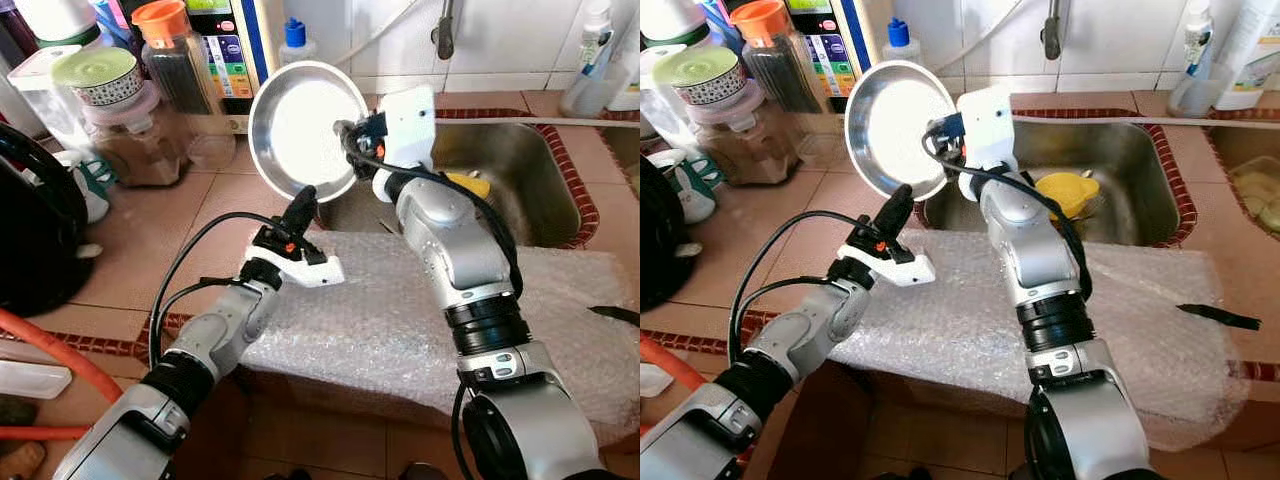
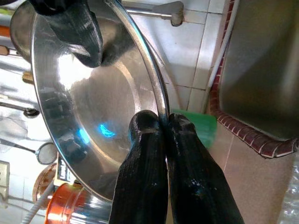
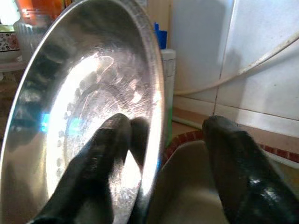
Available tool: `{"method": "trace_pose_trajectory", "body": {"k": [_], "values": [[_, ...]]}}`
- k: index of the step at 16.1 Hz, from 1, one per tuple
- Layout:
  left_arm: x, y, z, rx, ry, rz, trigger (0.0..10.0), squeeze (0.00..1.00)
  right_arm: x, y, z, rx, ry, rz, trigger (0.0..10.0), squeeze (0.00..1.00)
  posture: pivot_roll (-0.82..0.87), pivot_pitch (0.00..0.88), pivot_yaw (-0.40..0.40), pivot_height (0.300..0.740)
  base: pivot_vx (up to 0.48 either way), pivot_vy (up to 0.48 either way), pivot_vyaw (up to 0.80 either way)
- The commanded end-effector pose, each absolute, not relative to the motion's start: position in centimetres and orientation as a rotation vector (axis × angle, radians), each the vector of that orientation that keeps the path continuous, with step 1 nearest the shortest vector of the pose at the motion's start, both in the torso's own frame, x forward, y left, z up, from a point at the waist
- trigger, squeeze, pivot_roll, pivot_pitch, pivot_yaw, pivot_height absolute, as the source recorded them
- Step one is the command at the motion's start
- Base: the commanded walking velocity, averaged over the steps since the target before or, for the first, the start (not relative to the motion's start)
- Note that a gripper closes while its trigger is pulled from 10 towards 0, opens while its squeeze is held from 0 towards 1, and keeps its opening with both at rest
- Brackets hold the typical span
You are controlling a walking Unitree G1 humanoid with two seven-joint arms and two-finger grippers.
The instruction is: Kitchen organization
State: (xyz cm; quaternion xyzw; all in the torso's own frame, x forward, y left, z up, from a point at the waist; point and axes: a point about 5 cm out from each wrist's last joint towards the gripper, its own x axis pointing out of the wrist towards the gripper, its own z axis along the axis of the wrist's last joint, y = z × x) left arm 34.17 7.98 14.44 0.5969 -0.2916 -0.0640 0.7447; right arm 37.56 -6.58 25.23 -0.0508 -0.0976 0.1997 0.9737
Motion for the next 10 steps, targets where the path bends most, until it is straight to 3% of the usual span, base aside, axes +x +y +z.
{"method": "trace_pose_trajectory", "body": {"k": [1,10], "values": [[34.09,7.62,14.87,1.301,-0.674,-0.135,10.0,0.0,37.56,-5.51,24.75,-0.111,-0.168,0.444,0.0,0.0,-0.33,0.119,0.138,0.74,0.0,0.0,0.0],[33.95,7.55,14.74,1.297,-0.672,-0.131,10.0,0.0,37.99,-5.09,24.31,-0.077,-0.131,0.454,0.0,0.0,-0.32,0.118,0.133,0.74,0.0,0.0,0.0]]}}
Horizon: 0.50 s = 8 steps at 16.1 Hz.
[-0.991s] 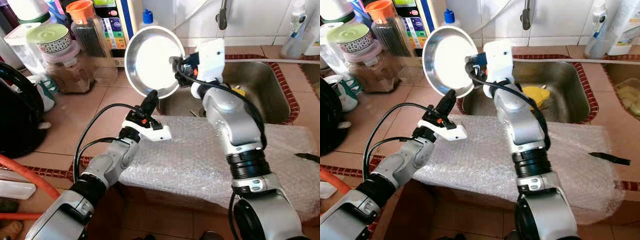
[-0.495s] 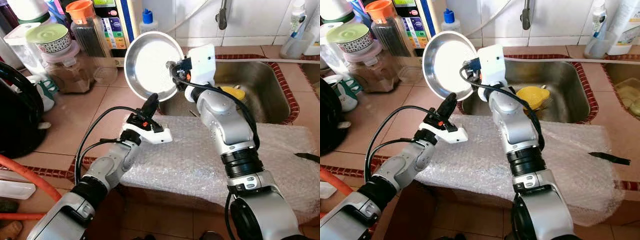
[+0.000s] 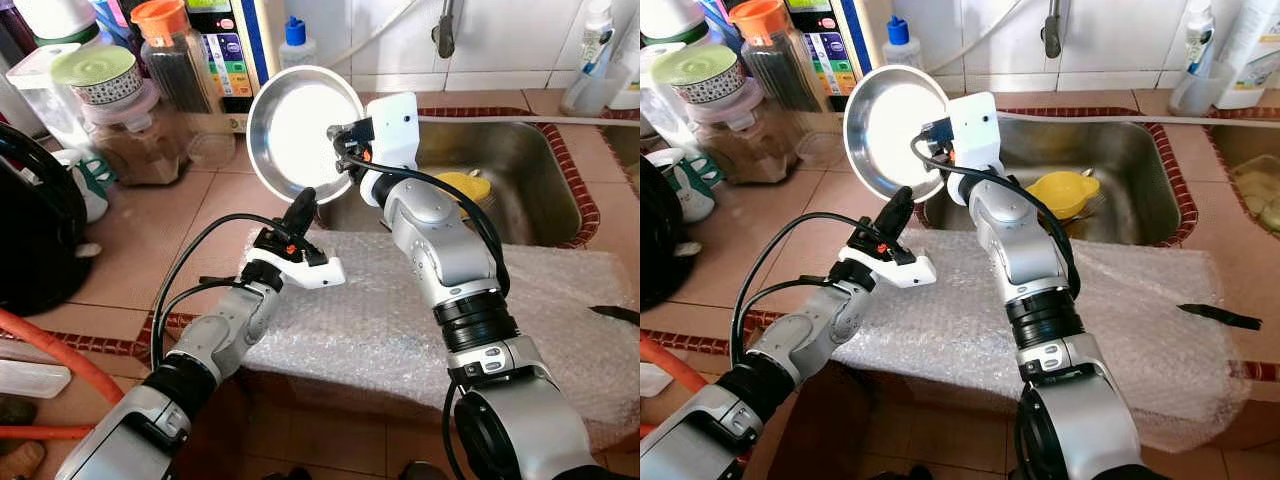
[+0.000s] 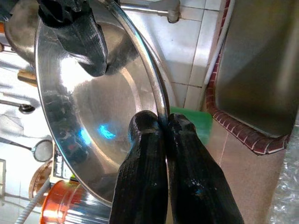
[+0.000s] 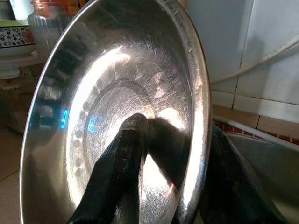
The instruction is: Kitchen organization
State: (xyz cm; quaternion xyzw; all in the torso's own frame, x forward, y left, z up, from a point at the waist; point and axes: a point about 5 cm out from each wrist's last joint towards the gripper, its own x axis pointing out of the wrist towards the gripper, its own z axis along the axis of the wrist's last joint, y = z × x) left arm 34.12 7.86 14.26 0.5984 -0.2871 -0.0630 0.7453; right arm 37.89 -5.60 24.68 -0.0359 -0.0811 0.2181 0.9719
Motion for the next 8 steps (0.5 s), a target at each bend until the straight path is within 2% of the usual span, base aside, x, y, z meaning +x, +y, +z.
{"method": "trace_pose_trajectory", "body": {"k": [1,4,5,6,8], "values": [[33.95,7.55,14.74,1.297,-0.672,-0.131,10.0,0.0,37.99,-5.09,24.31,-0.077,-0.131,0.454,0.0,0.0,-0.32,0.118,0.133,0.74,0.0,0.0,0.0],[33.64,7.51,15.06,1.19,-0.678,-0.163,10.0,0.0,38.05,-5.44,24.21,-0.071,-0.136,0.431,0.0,0.0,-0.32,0.118,0.131,0.74,0.0,0.0,0.0],[33.62,7.62,15.18,1.174,-0.681,-0.153,10.0,0.64,38.07,-5.54,24.2,-0.069,-0.137,0.425,0.0,0.0,-0.32,0.118,0.131,0.74,0.0,0.0,0.0],[33.64,7.74,15.3,1.16,-0.681,-0.148,10.0,1.0,38.12,-5.75,24.18,-0.066,-0.141,0.411,0.0,0.0,-0.32,0.118,0.132,0.74,0.0,0.0,0.0],[33.57,7.87,15.64,1.15,-0.701,-0.129,10.0,1.0,38.2,-6.07,24.14,-0.06,-0.147,0.391,0.0,0.0,-0.32,0.118,0.132,0.74,0.0,0.0,0.0]]}}
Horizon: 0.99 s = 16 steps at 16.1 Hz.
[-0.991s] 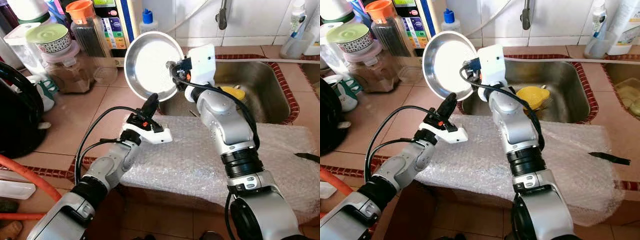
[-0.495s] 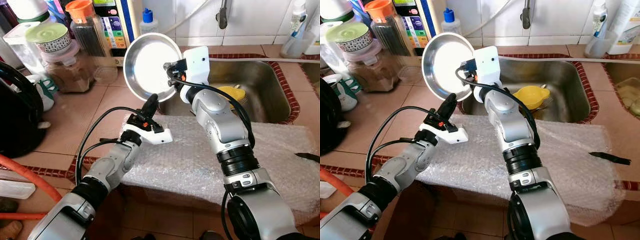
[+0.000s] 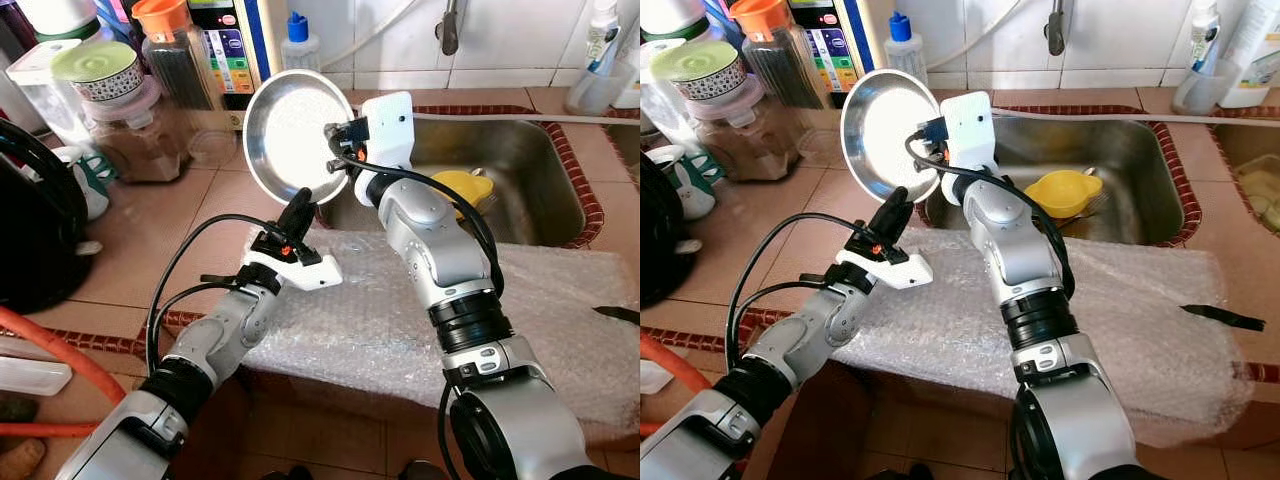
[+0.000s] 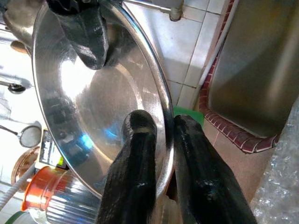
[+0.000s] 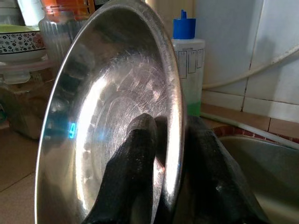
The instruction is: Kitchen organization
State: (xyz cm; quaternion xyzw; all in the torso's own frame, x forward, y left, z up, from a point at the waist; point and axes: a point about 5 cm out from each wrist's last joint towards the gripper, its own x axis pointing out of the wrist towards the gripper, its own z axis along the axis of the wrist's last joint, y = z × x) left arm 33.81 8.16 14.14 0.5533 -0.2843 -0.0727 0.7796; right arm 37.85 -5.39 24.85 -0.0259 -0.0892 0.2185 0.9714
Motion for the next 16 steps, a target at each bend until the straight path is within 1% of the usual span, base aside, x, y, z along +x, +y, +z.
{"method": "trace_pose_trajectory", "body": {"k": [1,3,5,9,10,13,16], "values": [[33.5,7.9,15.8,1.137,-0.716,-0.122,10.0,1.0,38.2,-6.2,24.1,-0.058,-0.15,0.38,0.0,0.0,-0.32,0.117,0.132,0.74,0.0,0.0,0.0],[33.1,8.0,16.6,1.091,-0.777,-0.118,10.0,1.0,38.3,-6.7,24.0,-0.05,-0.159,0.351,0.0,0.0,-0.32,0.119,0.131,0.74,0.0,0.0,0.0],[33.0,8.2,17.4,1.091,-0.834,-0.095,10.0,1.0,38.4,-7.1,23.8,-0.052,-0.161,0.328,0.0,0.0,-0.32,0.119,0.131,0.74,0.0,0.0,0.0],[32.9,8.5,18.0,1.076,-0.872,-0.106,10.0,1.0,38.6,-8.1,23.7,-0.06,-0.177,0.273,0.0,0.0,-0.31,0.111,0.129,0.74,0.0,0.0,0.0],[32.7,8.7,18.6,1.059,-0.899,-0.101,10.0,1.0,38.7,-8.8,23.8,-0.063,-0.191,0.241,0.0,0.0,-0.31,0.111,0.13,0.74,0.0,0.0,0.0],[32.9,9.5,19.5,1.052,-0.909,-0.087,10.0,1.0,38.8,-9.7,23.9,-0.058,-0.212,0.192,0.0,0.0,-0.31,0.113,0.134,0.74,0.0,0.0,0.0],[33.2,10.0,20.0,1.034,-0.895,-0.071,10.0,1.0,38.8,-9.8,23.7,-0.057,-0.21,0.18,0.0,0.0,-0.31,0.113,0.136,0.74,0.0,0.0,0.0]]}}
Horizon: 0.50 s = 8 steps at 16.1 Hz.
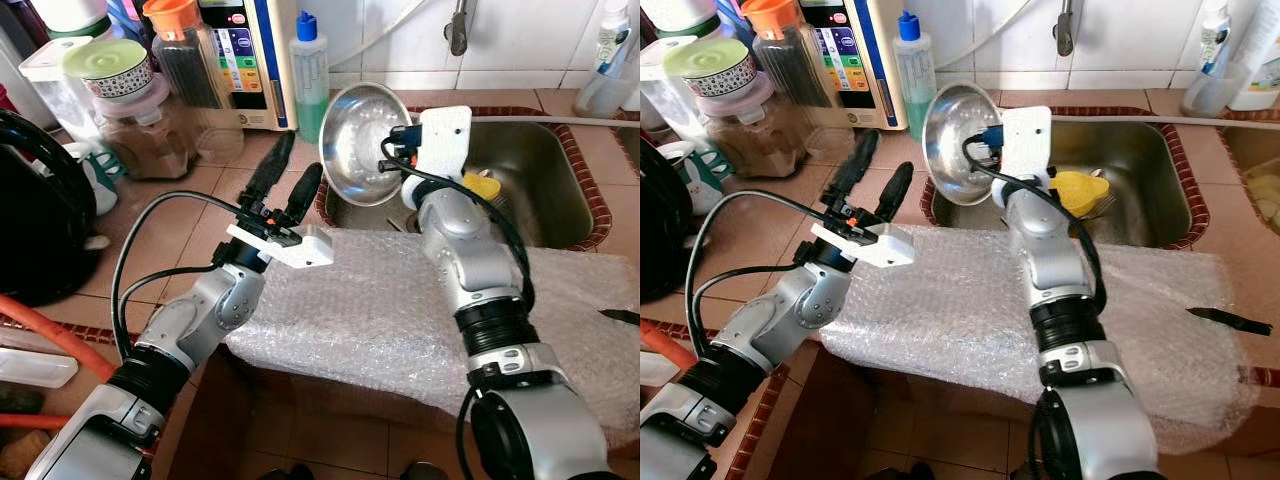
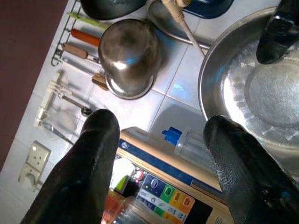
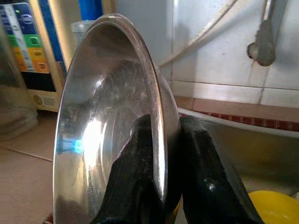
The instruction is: Kitchen organization
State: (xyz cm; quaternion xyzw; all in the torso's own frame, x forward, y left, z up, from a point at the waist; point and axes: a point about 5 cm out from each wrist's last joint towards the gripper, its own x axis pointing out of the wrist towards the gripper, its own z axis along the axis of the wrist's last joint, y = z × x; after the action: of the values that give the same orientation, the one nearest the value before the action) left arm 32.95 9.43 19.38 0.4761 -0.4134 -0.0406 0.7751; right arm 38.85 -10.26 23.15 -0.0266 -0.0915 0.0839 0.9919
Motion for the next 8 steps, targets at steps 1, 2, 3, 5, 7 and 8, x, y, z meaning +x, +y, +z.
{"method": "trace_pose_trajectory", "body": {"k": [1,2,3,5,7,8], "values": [[33.3,10.2,20.1,1.006,-0.872,-0.06,10.0,1.0,38.8,-9.9,23.6,-0.059,-0.213,0.172,0.0,0.0,-0.31,0.114,0.137,0.74,0.0,0.0,0.0],[33.4,10.4,20.1,0.977,-0.843,-0.058,10.0,1.0,38.8,-10.1,23.5,-0.058,-0.215,0.166,0.0,0.0,-0.31,0.114,0.138,0.74,0.0,0.0,0.0],[33.5,10.7,19.9,0.931,-0.789,-0.057,10.0,1.0,38.7,-10.3,23.5,-0.061,-0.217,0.157,0.0,0.0,-0.31,0.115,0.138,0.74,0.0,0.0,0.0],[34.0,11.2,18.6,0.727,-0.604,-0.094,10.0,1.0,38.6,-11.2,22.9,-0.072,-0.206,0.131,0.0,0.0,-0.31,0.118,0.14,0.74,0.0,0.0,0.0],[34.2,11.6,17.9,0.556,-0.48,-0.112,10.0,1.0,38.5,-12.4,22.2,-0.092,-0.193,0.096,0.0,0.0,-0.31,0.118,0.139,0.74,0.0,0.0,0.0],[34.3,11.8,17.7,0.489,-0.441,-0.121,10.0,1.0,38.5,-13.0,22.0,-0.104,-0.189,0.079,0.0,0.0,-0.31,0.119,0.138,0.74,0.0,0.0,0.0]]}}
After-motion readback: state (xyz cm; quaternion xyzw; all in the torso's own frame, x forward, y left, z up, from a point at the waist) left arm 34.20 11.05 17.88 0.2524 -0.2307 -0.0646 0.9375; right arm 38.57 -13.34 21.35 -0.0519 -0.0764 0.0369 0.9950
